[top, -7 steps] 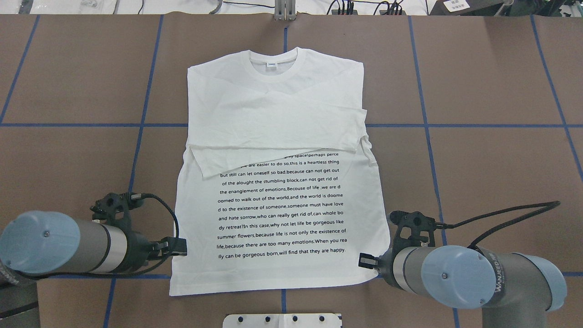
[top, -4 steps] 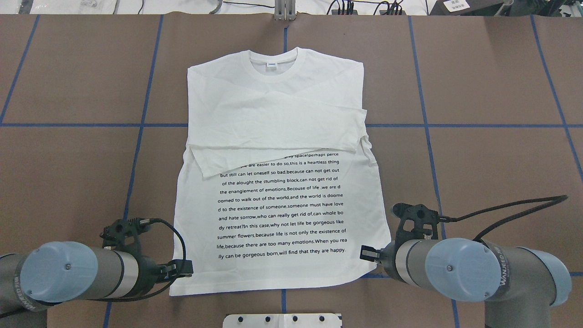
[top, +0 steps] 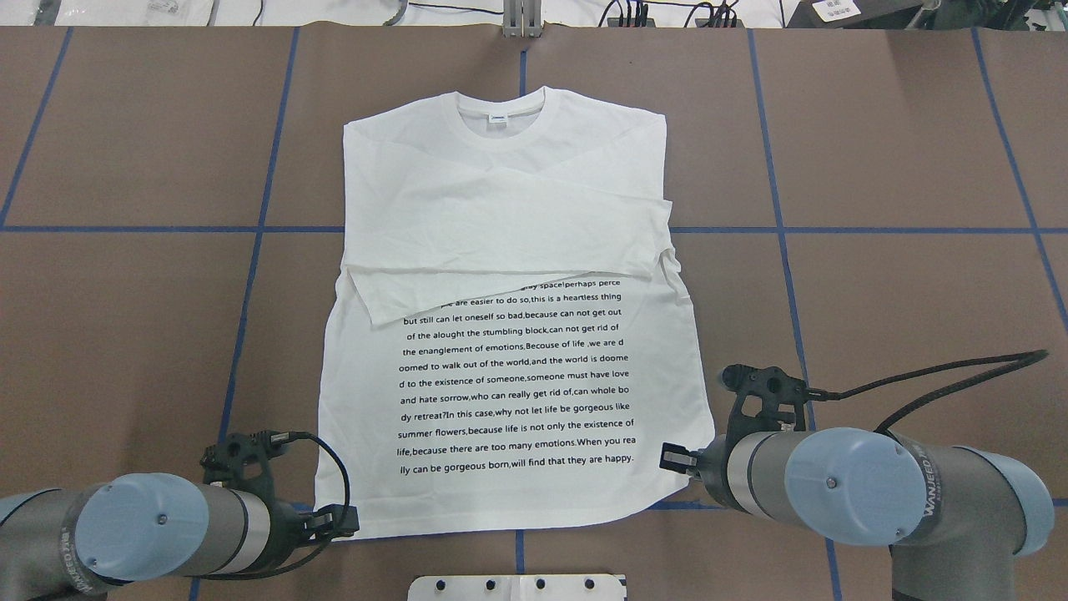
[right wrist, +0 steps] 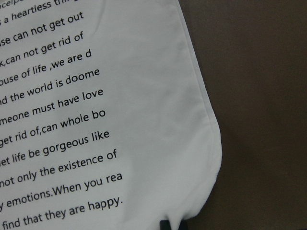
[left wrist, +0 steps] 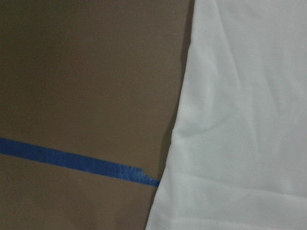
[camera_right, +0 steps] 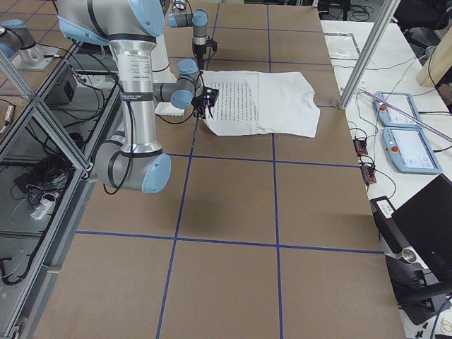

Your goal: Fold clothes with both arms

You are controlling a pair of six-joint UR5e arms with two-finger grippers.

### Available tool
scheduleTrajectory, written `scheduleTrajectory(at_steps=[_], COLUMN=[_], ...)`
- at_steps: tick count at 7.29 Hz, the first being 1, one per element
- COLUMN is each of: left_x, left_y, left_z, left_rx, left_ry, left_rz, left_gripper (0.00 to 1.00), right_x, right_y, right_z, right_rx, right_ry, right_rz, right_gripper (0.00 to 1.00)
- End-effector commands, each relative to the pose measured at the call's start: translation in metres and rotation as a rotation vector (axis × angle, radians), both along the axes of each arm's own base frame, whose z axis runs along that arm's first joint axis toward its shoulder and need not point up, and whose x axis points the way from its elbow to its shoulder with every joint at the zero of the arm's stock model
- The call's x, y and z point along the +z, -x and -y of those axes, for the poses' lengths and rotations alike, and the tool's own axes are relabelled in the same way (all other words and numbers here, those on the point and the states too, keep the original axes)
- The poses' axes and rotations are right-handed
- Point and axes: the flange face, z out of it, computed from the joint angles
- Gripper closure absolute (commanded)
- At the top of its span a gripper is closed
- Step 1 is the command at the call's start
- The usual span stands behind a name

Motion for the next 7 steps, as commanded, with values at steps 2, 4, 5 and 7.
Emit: scheduleTrajectory(at_steps=[2, 4, 5, 7], left_x=[0.005, 0.004, 0.002, -0.008], left_y=[-0.004, -0.004, -0.004, -0.01], left_z=[0.001, 0.001, 0.002, 0.003], left_rx=[0.0, -0.002, -0.004, -0.003], left_ry=[0.008, 0.01, 0.009, 0.006], left_rz=[0.059, 0.064, 0.058, 0.046], left_gripper=[0.13, 0.15, 0.17, 0.17], right_x=[0.0, 0.0, 0.001, 0.001], right_y=[-0.001, -0.004, -0.004, -0.006], right_z=[0.002, 0.006, 0.006, 0.008], right_rx=[0.002, 0.01, 0.01, 0.016], right_ry=[-0.001, 0.0, 0.0, 0.0], right_rz=[-0.001, -0.001, -0.002, -0.002], right_gripper=[1.0, 1.0, 1.0, 1.0])
